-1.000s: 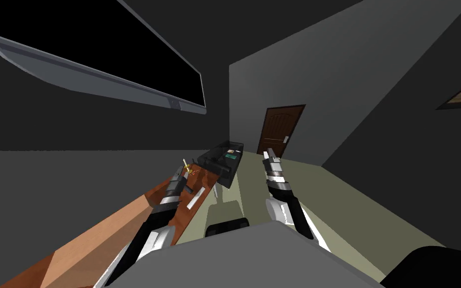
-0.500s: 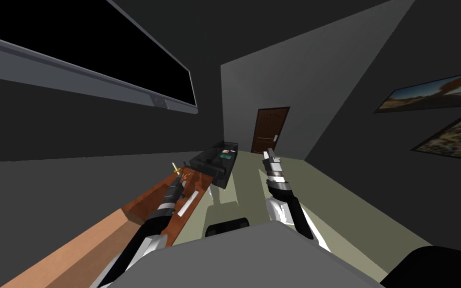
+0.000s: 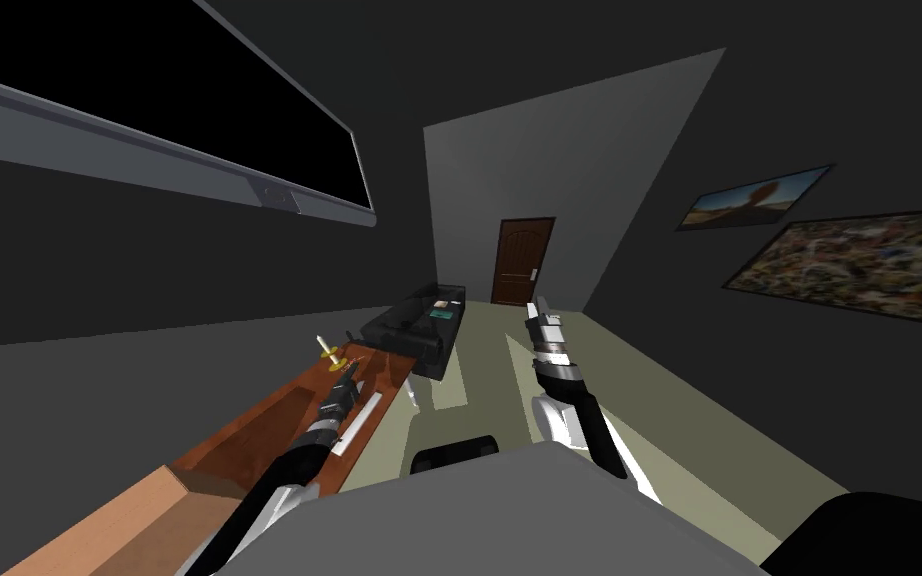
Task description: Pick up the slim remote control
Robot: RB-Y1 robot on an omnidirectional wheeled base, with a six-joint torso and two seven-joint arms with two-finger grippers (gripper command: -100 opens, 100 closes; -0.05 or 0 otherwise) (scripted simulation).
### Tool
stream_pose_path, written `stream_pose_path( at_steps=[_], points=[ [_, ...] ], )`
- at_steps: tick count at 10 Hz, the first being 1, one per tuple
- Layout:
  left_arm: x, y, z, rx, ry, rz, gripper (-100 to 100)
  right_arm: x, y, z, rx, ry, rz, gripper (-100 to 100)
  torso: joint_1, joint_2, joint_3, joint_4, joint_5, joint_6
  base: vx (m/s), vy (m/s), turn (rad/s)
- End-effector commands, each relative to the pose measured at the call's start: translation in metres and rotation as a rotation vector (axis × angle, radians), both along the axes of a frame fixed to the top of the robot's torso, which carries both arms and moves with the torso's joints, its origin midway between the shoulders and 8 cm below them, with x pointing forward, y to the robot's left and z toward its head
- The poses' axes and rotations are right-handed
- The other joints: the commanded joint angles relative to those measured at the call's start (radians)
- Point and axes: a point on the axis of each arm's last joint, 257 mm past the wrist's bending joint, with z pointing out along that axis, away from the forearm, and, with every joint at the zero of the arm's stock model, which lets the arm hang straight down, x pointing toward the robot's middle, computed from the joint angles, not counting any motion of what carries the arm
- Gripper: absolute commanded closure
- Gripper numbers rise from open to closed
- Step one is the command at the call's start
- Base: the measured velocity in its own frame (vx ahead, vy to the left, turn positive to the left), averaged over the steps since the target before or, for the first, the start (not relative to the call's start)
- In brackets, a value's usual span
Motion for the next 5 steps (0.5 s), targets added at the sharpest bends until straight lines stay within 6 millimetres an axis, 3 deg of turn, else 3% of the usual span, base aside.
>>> stream_pose_path(
  at_steps=[1, 2, 3, 5],
  points=[
    [-0.012, 0.023, -0.030, -0.039, 0.086, 0.036, -100, 0.000, 0.000, 0.000, 0.000, 0.000, 0.000, 0, 0.000, 0.000, 0.000, 0.000, 0.000, 0.000, 0.018, -0.035, -0.211],
    [-0.010, 0.022, -0.027, -0.038, 0.079, 0.033, -100, 0.000, 0.000, 0.000, 0.000, 0.000, 0.000, 0, 0.000, 0.000, 0.000, 0.000, 0.000, 0.001, 0.013, -0.023, -0.127],
    [-0.014, 0.025, -0.036, -0.039, 0.097, 0.040, -100, 0.000, 0.000, 0.000, 0.000, 0.000, 0.000, 0, 0.001, 0.000, 0.000, 0.000, 0.000, 0.000, 0.004, -0.008, 0.018],
    [-0.027, 0.043, -0.063, -0.075, 0.169, 0.077, -100, 0.000, 0.000, 0.000, 0.000, 0.000, 0.000, 0, 0.001, 0.000, 0.000, 0.000, 0.000, 0.001, 0.012, -0.024, -0.164]
  ],
)
